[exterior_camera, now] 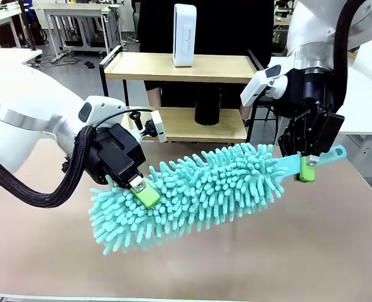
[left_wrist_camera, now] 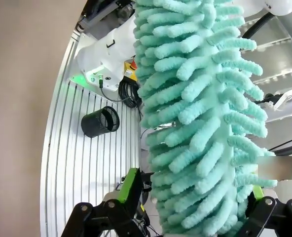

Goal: Clean the shelf.
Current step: Hand the Duster back to the human.

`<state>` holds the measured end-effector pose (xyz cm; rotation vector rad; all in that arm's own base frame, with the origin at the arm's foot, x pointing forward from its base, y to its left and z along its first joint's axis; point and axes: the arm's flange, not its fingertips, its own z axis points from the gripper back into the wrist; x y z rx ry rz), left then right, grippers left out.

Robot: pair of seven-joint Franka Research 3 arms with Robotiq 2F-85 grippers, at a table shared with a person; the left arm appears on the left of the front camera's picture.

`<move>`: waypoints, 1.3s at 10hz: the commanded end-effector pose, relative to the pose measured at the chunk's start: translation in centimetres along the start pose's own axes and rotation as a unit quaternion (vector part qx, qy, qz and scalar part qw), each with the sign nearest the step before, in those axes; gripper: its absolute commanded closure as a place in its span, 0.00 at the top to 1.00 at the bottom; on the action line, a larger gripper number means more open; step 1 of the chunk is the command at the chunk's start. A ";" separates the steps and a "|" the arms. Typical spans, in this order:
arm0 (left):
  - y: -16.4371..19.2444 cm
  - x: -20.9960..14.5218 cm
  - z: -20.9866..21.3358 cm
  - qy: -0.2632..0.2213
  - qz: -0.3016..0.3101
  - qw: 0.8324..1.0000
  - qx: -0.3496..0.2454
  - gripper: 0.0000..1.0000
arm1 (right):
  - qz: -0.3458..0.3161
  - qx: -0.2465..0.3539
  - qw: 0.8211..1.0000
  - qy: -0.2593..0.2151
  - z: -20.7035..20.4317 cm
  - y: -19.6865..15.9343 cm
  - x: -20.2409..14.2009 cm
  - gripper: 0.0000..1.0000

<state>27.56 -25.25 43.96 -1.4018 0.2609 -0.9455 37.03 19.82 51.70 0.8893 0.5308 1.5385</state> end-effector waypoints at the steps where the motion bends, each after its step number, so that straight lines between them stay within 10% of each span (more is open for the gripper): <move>1: 0.1 -0.1 -0.5 0.002 -0.011 1.000 -0.008 1.00 | 0.005 -0.002 1.000 -0.010 0.2 0.1 0.0 0.12; 11: 0.2 -0.1 -1.1 0.029 -0.007 1.000 0.001 1.00 | -0.008 0.000 1.000 -0.011 0.1 0.1 -0.1 0.12; 12: 0.3 0.0 -1.1 0.036 -0.002 0.999 0.000 0.42 | -0.007 -0.001 1.000 -0.013 0.1 0.1 -0.2 0.12; 13: 0.3 0.0 -1.1 0.037 -0.001 0.999 -0.004 0.42 | -0.007 -0.002 1.000 -0.014 0.1 0.2 -0.2 0.12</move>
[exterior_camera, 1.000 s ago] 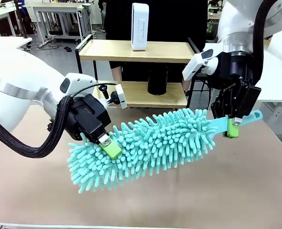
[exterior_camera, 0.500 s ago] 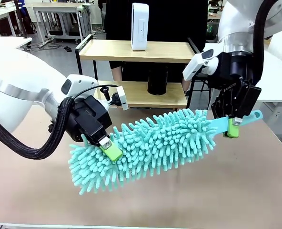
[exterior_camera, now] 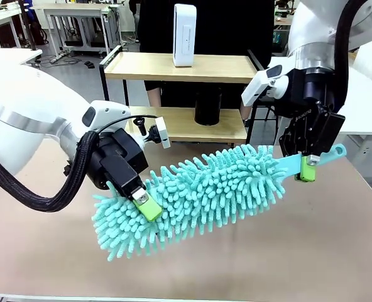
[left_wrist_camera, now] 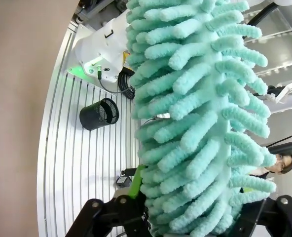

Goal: Clean the shelf.
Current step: Hand the Duster back to the human.

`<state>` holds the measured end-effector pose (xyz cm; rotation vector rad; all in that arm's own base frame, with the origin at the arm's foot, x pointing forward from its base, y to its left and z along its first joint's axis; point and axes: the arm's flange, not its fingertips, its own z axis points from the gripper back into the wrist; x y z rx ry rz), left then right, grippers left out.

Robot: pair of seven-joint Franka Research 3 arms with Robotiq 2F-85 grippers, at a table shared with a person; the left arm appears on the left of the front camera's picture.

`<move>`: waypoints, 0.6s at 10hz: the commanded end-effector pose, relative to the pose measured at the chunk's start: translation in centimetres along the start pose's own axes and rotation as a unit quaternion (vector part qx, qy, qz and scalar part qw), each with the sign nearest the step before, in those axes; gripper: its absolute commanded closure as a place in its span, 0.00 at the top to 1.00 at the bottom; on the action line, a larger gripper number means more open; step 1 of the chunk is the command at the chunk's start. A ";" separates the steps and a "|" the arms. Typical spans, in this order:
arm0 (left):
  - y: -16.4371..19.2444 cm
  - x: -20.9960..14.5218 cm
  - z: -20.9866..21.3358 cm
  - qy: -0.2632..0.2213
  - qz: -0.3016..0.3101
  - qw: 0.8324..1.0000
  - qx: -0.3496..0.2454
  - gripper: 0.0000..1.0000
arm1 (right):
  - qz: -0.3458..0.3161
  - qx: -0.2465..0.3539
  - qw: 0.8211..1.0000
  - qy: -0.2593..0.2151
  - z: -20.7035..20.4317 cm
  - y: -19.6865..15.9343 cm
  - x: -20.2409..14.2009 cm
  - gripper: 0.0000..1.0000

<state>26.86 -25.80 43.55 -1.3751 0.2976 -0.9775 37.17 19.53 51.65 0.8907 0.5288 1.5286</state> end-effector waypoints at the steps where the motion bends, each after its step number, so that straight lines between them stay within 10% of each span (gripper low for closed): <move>1: 0.1 0.2 -0.1 0.014 -0.005 1.000 -0.004 0.00 | -0.004 -0.002 1.000 -0.013 0.0 0.3 0.0 0.12; 2: 0.1 0.3 -0.2 0.013 -0.004 1.000 -0.003 0.37 | -0.004 -0.003 1.000 -0.013 0.0 0.3 -0.1 0.12; 3: 0.0 0.2 -0.2 0.013 -0.004 1.000 -0.001 0.00 | -0.003 -0.003 1.000 -0.012 0.0 0.4 0.0 0.12; 6: -0.2 0.2 -0.1 0.013 -0.007 1.000 0.003 0.00 | -0.004 -0.002 1.000 -0.009 -0.1 0.4 0.0 0.12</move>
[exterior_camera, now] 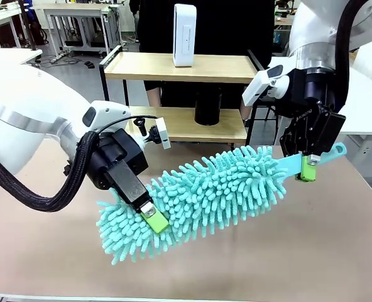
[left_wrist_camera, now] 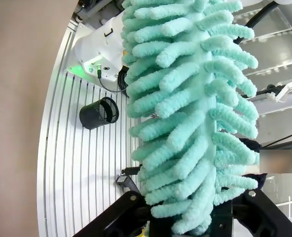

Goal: Clean the shelf.
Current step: Hand the Duster back to the human.

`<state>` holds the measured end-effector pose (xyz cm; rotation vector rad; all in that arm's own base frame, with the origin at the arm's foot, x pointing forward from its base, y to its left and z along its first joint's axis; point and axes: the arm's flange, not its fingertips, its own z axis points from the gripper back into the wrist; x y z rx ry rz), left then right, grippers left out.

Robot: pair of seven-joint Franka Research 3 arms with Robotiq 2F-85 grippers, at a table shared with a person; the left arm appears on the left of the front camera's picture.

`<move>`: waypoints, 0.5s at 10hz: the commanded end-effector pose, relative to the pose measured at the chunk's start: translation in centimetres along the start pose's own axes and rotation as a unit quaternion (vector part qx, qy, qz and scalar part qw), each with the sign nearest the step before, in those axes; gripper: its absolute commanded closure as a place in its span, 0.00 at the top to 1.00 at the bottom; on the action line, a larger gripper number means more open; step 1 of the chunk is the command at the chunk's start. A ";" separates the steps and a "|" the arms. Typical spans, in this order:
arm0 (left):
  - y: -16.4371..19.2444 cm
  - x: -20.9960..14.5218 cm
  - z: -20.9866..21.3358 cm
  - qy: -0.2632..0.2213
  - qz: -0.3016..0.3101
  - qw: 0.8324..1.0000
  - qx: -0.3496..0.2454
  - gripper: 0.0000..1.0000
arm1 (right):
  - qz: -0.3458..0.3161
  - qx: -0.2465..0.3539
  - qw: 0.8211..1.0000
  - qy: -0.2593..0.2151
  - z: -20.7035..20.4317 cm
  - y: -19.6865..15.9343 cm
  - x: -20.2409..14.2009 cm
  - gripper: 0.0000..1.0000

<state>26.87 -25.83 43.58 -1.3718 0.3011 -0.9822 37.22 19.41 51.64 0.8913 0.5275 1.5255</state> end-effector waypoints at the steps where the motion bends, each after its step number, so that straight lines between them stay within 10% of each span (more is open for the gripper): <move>1: -0.2 0.2 -0.1 0.010 -0.006 1.000 0.003 0.00 | -0.003 -0.001 1.000 -0.007 -0.1 0.4 0.2 0.12; 4: -0.2 0.2 0.0 0.006 -0.005 1.000 0.004 0.00 | -0.001 -0.002 1.000 -0.004 -0.1 0.5 0.1 0.12; 5: -0.3 0.2 0.1 0.005 -0.005 1.000 0.005 0.00 | 0.001 -0.004 1.000 -0.001 -0.1 0.6 -0.1 0.70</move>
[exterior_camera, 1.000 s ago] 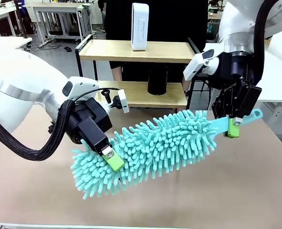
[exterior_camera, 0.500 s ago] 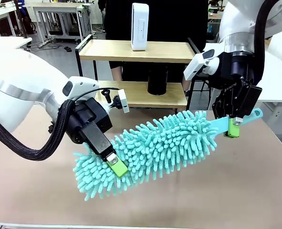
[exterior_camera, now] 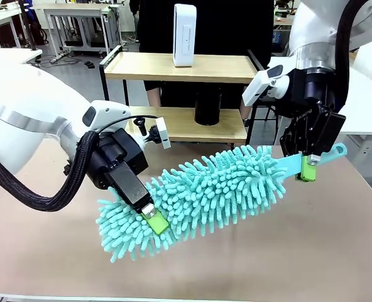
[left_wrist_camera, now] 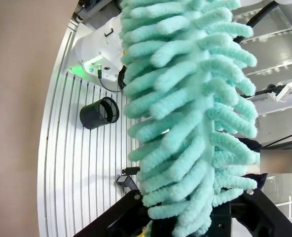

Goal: Clean the shelf.
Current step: Hand the Duster back to the human.

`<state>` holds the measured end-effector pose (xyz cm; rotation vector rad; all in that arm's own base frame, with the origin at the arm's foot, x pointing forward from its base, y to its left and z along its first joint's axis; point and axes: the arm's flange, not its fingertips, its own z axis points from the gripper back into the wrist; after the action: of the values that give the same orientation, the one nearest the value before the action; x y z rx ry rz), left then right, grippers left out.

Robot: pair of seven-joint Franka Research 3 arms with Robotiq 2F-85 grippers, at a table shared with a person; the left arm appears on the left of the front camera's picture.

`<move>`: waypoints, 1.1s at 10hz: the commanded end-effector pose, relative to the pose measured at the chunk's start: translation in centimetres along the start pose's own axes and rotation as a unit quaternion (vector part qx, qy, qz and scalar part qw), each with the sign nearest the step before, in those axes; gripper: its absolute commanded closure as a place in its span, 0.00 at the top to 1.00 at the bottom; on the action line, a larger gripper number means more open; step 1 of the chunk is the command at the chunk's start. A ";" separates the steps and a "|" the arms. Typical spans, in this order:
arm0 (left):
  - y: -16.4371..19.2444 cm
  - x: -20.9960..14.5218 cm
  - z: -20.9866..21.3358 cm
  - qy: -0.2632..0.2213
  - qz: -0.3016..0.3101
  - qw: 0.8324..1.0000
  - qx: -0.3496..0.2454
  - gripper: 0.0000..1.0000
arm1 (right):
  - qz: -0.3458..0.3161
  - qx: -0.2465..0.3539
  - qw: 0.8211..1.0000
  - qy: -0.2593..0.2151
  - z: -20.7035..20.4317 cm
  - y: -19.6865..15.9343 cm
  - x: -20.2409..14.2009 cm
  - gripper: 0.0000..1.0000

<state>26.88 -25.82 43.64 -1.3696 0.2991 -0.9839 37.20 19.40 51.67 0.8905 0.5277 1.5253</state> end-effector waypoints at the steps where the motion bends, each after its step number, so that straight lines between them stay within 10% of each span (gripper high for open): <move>1: -0.3 0.2 0.2 0.003 -0.004 1.000 0.003 0.00 | 0.001 -0.004 1.000 -0.002 -0.1 0.6 -0.2 0.69; 2: -0.4 0.2 0.3 0.002 -0.005 1.000 0.003 0.00 | 0.001 -0.006 1.000 -0.004 -0.1 0.6 -0.4 1.00; 8: -3.8 -3.0 4.5 -0.025 -0.031 0.999 -0.009 0.00 | -0.023 -0.038 0.997 -0.058 0.9 2.7 -4.9 1.00; 11: -7.3 -8.1 10.0 -0.061 -0.045 0.997 -0.012 0.00 | -0.071 -0.057 0.978 -0.188 1.5 4.6 -12.1 1.00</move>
<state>26.57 -14.96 49.40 -1.4515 0.1834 -0.9662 36.18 8.16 53.62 0.9412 0.3226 1.2989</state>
